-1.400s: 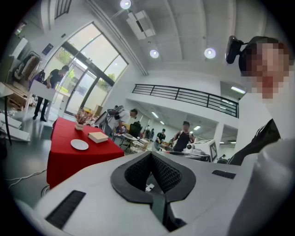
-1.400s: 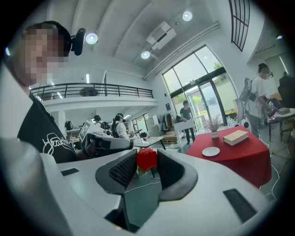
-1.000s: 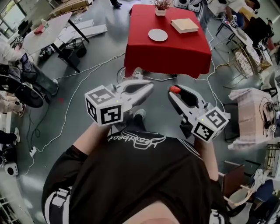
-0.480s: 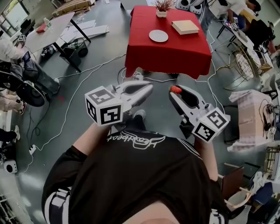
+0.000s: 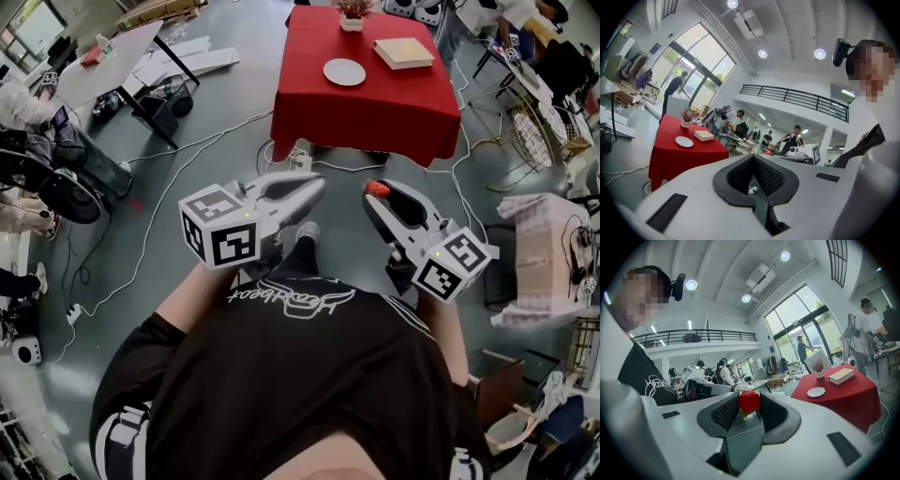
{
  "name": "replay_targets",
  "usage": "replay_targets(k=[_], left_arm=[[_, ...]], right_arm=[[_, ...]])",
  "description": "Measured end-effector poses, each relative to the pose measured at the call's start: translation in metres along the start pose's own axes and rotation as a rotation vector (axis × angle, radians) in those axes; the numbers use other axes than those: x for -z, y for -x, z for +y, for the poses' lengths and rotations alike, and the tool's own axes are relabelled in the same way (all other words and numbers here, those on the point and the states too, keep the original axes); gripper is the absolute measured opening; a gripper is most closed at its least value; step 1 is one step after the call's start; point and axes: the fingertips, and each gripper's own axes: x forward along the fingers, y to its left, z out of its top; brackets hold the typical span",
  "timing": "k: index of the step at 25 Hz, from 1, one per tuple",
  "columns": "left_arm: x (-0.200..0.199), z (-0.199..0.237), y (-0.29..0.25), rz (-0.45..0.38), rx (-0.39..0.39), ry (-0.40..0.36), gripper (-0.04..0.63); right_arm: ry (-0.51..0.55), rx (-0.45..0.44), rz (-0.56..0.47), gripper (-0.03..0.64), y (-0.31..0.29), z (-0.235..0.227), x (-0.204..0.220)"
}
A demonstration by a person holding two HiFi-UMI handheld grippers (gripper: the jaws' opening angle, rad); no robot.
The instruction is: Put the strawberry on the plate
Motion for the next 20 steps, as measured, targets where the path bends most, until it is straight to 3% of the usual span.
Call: replay_targets(k=[10,20], left_arm=[[-0.006,0.038,-0.044,0.033,0.042,0.017,0.008],[-0.032,0.134,-0.111,0.077,0.066,0.078,0.008]], right_arm=[[-0.027,0.043,0.017,0.13,-0.019,-0.054,0.003],[-0.087,0.09,0.042,0.13,-0.078,-0.153,-0.005]])
